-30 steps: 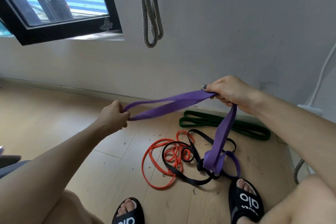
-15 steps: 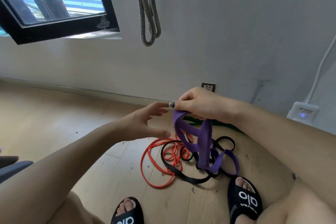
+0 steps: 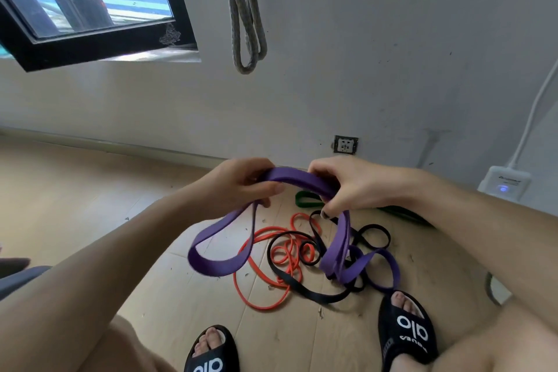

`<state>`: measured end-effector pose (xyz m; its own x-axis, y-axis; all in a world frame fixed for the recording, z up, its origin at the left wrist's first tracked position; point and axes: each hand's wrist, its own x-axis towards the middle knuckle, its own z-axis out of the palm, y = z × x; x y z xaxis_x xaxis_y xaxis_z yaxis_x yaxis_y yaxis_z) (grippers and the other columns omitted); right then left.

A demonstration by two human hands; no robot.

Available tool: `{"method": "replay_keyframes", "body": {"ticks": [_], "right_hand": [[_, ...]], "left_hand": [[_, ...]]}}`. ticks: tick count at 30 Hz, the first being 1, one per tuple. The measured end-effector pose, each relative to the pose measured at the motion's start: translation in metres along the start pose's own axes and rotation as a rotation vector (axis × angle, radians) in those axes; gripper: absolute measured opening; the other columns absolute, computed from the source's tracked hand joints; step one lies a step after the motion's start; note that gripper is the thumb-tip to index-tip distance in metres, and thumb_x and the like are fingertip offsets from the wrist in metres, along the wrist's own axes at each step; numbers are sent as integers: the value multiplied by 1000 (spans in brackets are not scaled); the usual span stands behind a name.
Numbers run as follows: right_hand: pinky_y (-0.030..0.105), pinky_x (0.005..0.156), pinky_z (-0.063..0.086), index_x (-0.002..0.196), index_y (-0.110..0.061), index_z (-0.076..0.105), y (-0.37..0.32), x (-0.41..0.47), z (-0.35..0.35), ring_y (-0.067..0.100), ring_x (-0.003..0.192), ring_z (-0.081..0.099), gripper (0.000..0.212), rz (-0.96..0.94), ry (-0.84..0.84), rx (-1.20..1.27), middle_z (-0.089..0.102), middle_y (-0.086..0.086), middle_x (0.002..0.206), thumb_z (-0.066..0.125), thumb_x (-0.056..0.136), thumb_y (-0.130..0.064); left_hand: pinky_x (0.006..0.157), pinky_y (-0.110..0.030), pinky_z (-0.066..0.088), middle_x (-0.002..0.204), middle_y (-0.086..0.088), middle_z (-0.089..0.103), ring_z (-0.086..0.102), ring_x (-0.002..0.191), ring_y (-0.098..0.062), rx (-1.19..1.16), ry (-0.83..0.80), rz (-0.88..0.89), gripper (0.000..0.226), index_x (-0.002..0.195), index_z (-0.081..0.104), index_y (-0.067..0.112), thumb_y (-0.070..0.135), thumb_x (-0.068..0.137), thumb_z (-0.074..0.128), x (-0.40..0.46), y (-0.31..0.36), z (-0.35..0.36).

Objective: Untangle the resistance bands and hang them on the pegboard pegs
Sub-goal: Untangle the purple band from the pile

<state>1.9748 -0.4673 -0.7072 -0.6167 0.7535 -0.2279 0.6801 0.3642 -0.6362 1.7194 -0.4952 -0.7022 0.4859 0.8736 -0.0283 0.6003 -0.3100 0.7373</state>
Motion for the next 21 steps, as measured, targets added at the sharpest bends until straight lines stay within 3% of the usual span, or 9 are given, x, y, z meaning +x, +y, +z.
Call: {"method": "replay_keyframes", "body": {"ticks": [3,7,9,11,14,19,21], "right_hand": [[33,82,60,100,-38,56,6,1,1,14,89,69,39,-22,91,25,66,-2,99,80,80,-15],[32,78,57,108,-31,60,-6,-1,2,15,86,68,37,-66,205,54,68,-2,98,76,80,-12],[28,81,57,116,-31,58,-20,-3,4,12,89,67,44,-106,257,73,68,-5,102,77,80,-13],[23,80,55,120,-30,56,-36,-3,8,9,89,65,50,-164,279,96,65,-6,102,76,79,-10],[24,77,55,118,-27,55,-46,2,12,13,89,65,53,-211,307,129,64,-4,101,77,75,-7],[29,80,58,119,-23,57,-38,5,6,14,90,70,51,-172,259,156,69,-3,104,77,76,-5],[30,83,59,119,-24,56,-30,5,5,12,91,70,50,-133,197,106,69,-5,105,79,77,-9]], "left_hand": [[77,-31,58,78,3,68,69,75,-12,-75,21,-32,22,102,67,17,37,94,62,-5,-6,-10],[85,-37,58,84,7,70,70,83,-12,105,-126,-129,5,97,65,28,31,96,69,-8,-27,-15],[95,-43,56,95,14,72,69,95,-7,230,-218,-147,14,102,67,31,33,91,74,-11,-33,-13],[102,-39,54,111,17,71,66,108,-3,211,-235,-129,36,119,65,32,39,86,79,-15,-30,-6],[96,-44,56,114,11,69,67,108,-14,60,-95,-32,59,124,59,33,53,74,81,-13,-14,7],[82,-40,61,91,8,71,70,87,-17,-11,40,56,21,101,64,28,26,87,79,-5,-2,4],[72,-31,58,83,5,69,67,77,-12,-28,37,43,17,98,66,26,34,86,75,-7,2,0]]}}
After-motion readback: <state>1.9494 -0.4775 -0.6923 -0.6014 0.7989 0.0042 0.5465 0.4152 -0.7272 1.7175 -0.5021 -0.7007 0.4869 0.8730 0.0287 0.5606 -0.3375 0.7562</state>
